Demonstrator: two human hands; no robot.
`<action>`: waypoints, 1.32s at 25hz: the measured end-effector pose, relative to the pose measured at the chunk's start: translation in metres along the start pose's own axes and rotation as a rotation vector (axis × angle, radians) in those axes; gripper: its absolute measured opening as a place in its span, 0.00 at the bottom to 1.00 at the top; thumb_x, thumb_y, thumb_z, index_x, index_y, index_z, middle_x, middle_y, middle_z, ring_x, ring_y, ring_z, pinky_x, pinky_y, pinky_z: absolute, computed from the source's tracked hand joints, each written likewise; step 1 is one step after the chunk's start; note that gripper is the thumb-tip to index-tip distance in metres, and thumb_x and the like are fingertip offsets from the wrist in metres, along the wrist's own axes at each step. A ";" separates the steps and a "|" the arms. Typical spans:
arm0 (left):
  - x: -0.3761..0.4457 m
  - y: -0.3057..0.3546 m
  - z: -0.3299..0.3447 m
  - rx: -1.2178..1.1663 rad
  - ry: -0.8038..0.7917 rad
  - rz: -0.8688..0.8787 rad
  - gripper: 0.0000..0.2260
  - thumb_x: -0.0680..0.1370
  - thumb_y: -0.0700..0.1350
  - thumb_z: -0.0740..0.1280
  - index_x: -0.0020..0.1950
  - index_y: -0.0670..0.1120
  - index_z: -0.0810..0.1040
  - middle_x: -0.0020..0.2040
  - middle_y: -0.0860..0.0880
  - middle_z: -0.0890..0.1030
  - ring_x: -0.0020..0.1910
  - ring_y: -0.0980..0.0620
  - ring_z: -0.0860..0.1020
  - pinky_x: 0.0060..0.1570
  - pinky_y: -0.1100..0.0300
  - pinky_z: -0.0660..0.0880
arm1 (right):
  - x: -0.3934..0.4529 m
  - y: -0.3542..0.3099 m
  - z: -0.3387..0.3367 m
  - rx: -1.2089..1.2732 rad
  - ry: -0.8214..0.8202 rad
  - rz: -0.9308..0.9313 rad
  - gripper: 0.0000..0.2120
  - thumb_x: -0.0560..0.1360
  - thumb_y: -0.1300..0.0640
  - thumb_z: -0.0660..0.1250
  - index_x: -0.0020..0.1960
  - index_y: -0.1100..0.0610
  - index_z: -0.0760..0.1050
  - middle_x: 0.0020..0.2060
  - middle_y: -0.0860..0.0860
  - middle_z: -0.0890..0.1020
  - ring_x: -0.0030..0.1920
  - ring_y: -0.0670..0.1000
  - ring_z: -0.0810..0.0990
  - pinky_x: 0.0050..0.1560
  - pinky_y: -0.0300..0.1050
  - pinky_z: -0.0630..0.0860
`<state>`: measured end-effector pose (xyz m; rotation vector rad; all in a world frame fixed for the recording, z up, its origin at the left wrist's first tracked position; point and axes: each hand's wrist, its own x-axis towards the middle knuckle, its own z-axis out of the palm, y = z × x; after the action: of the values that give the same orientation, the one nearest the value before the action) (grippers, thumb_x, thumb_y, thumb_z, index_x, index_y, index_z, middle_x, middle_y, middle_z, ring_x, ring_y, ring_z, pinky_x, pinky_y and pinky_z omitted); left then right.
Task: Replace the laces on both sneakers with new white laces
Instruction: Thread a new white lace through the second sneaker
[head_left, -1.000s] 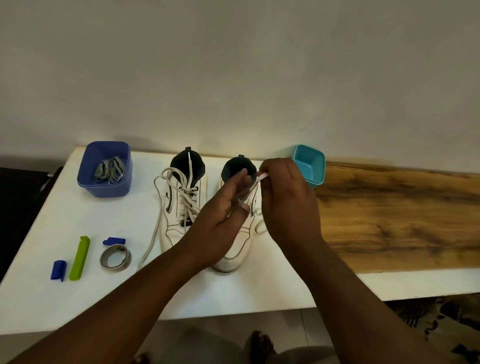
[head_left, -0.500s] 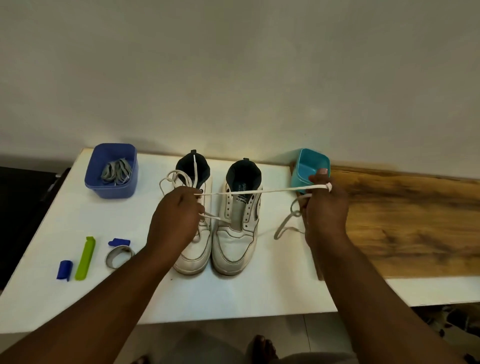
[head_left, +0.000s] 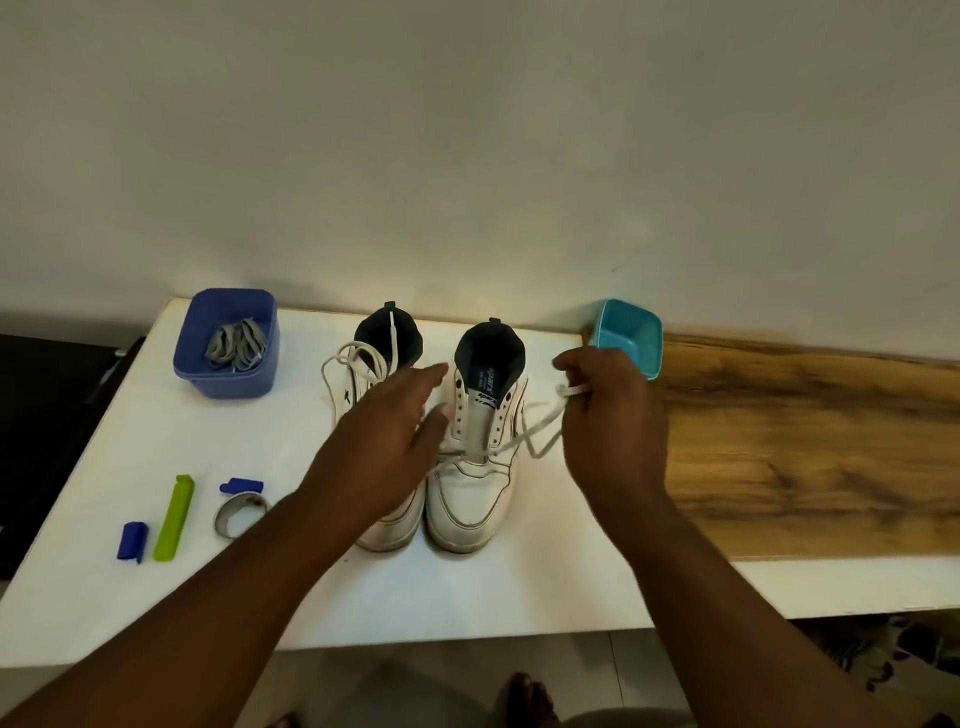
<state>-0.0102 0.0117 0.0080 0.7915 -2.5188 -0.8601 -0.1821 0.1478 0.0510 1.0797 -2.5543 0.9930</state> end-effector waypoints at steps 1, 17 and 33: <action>0.003 -0.008 -0.001 0.136 0.040 0.028 0.18 0.82 0.51 0.64 0.73 0.53 0.73 0.66 0.49 0.79 0.60 0.48 0.78 0.57 0.52 0.76 | 0.005 0.007 -0.005 -0.080 0.032 0.008 0.17 0.76 0.69 0.68 0.58 0.51 0.82 0.54 0.49 0.83 0.51 0.51 0.81 0.48 0.51 0.82; 0.005 -0.013 -0.074 0.674 0.345 -0.334 0.08 0.80 0.47 0.66 0.50 0.43 0.82 0.45 0.40 0.79 0.45 0.35 0.76 0.43 0.45 0.72 | -0.009 0.023 0.034 -0.163 -0.695 -0.161 0.25 0.78 0.66 0.64 0.69 0.45 0.75 0.60 0.51 0.79 0.58 0.53 0.78 0.58 0.46 0.76; 0.004 0.044 -0.010 -1.172 -0.235 -0.606 0.21 0.86 0.54 0.55 0.59 0.39 0.79 0.53 0.37 0.82 0.53 0.45 0.83 0.55 0.51 0.80 | -0.012 -0.027 -0.009 0.686 -0.701 -0.474 0.14 0.71 0.78 0.63 0.43 0.61 0.80 0.42 0.53 0.83 0.44 0.54 0.83 0.45 0.57 0.80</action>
<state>-0.0259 0.0337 0.0446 0.9937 -1.3940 -2.3624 -0.1551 0.1468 0.0669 2.4442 -2.1761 1.5969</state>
